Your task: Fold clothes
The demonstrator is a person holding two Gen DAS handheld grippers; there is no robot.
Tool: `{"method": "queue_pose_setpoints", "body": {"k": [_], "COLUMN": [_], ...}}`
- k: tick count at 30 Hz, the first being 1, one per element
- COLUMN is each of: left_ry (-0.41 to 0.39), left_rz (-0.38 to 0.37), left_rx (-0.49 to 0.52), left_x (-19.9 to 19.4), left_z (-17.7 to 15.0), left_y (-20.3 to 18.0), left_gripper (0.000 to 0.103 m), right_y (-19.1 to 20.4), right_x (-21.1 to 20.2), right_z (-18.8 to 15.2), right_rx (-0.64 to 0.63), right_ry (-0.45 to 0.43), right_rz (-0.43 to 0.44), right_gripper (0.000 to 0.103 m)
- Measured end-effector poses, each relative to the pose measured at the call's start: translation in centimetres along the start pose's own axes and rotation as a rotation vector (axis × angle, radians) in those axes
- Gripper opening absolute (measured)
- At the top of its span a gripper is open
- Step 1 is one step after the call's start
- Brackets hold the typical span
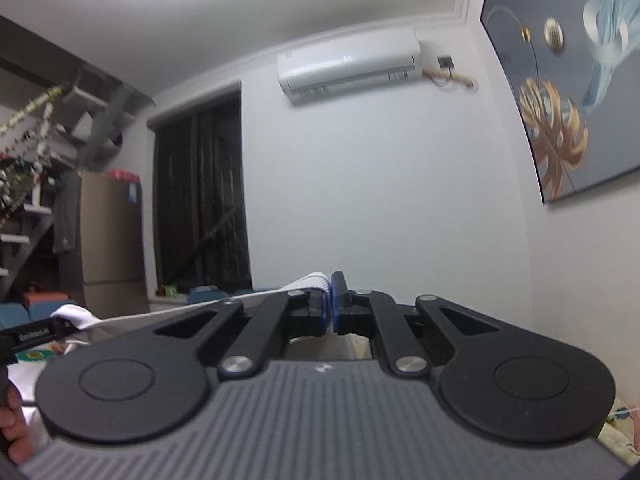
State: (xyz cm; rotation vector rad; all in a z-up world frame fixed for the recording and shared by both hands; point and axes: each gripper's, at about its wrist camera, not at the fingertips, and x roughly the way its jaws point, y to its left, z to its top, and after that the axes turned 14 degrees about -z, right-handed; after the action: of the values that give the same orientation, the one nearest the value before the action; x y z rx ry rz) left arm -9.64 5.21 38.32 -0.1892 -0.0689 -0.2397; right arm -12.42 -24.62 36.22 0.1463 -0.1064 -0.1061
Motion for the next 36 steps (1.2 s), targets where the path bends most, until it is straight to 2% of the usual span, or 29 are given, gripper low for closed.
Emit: {"method": "queue_pose_setpoints", "body": {"k": [3,9,12,17,21,23,27,29,31,32,33,34,35,36], "left_ry": [0.065,0.226,0.297,0.45,0.579,0.625,0.717,0.767,0.803,0.82,0.838,0.857,0.875,0.893], "left_rz": [0.017,0.03,0.02,0.033,0.047,0.044,0.022,-0.011,-0.046,-0.064,-0.08,-0.097,-0.114,-0.134], "left_rx": [-0.005,-0.036,-0.039,-0.015,-0.023,-0.032,-0.096,-0.13,-0.118,-0.115,-0.129,-0.156,-0.18,-0.2], "left_x": [7.1,24.0,32.7,45.5,52.5,54.8,57.4,58.6,59.2,59.4,59.4,59.3,59.1,59.1], "left_z": [-4.2,-15.4,-22.6,-37.3,-48.4,-52.2,-56.7,-57.2,-57.1,-57.1,-57.1,-56.8,-56.6,-56.4], "left_y": [2.4,7.2,9.5,13.8,17.1,18.5,20.4,21.3,21.5,21.6,21.9,22.1,22.3,22.7], "left_gripper": [0.01,0.012,0.014,0.015,0.015,0.016,0.024,0.031,0.04,0.044,0.054,0.066,0.072,0.082], "right_y": [-0.2,-1.3,-3.5,-6.6,-8.3,-9.0,-11.0,-12.2,-13.1,-13.5,-14.0,-14.5,-14.9,-15.3], "right_x": [6.2,22.5,31.5,45.0,52.7,55.0,56.8,56.8,57.3,57.5,57.7,57.8,57.9,57.9], "right_z": [-4.5,-16.9,-23.5,-35.8,-45.7,-49.9,-54.7,-55.3,-55.8,-56.1,-56.2,-56.3,-56.4,-56.4], "right_rx": [0.005,0.02,0.03,0.027,0.015,0.018,0.085,0.136,0.149,0.16,0.184,0.215,0.241,0.256], "right_ry": [0.065,0.289,0.397,0.548,0.686,0.745,0.854,0.897,0.936,0.96,0.983,1.001,1.017,1.034], "right_rz": [-0.022,-0.105,-0.149,-0.21,-0.237,-0.237,-0.203,-0.169,-0.141,-0.137,-0.134,-0.121,-0.102,-0.081], "right_gripper": [0.005,0.005,0.005,0.006,0.006,0.006,0.007,0.008,0.013,0.024,0.033,0.037,0.044,0.057]}}
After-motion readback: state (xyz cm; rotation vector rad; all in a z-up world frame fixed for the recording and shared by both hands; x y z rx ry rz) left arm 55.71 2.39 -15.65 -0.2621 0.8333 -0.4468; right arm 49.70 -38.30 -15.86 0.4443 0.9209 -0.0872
